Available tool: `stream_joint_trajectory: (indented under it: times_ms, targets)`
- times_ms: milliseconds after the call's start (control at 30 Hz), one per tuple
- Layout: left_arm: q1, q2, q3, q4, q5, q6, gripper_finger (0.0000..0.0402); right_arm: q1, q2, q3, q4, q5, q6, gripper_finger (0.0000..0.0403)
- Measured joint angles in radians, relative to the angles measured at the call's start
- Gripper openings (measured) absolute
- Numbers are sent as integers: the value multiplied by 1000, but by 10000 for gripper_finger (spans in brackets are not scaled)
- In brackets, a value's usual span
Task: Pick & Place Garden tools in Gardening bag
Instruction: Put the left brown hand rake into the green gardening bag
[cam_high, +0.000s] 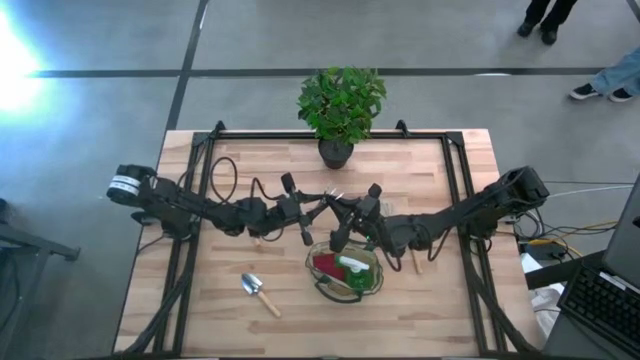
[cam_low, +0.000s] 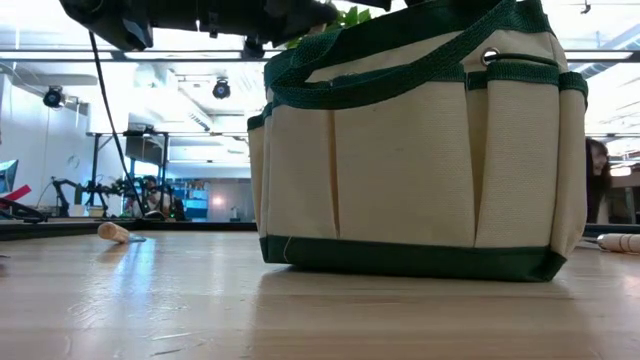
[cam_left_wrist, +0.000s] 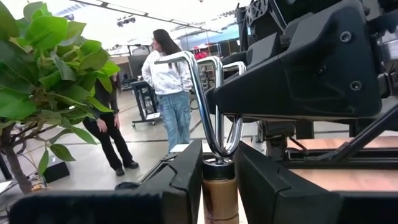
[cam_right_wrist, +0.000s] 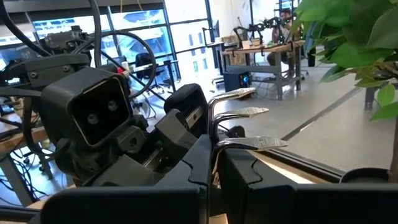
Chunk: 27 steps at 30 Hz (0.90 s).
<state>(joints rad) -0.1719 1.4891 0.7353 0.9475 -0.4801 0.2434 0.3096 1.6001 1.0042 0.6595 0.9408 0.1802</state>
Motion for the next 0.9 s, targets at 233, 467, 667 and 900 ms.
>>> stream_joint_trajectory:
  times_ms: [233,467,667,900]
  targets:
    - [0,-1,24,-74,2,32,95,0,0,0,-2,4,0,8]
    - [0,-1,46,-138,15,24,163,0,0,0,-6,1,0,8]
    - [-2,-1,47,-153,19,20,243,-2,0,0,-15,4,0,8]
    - [-2,-1,47,-180,17,36,281,-2,0,0,-17,4,0,8]
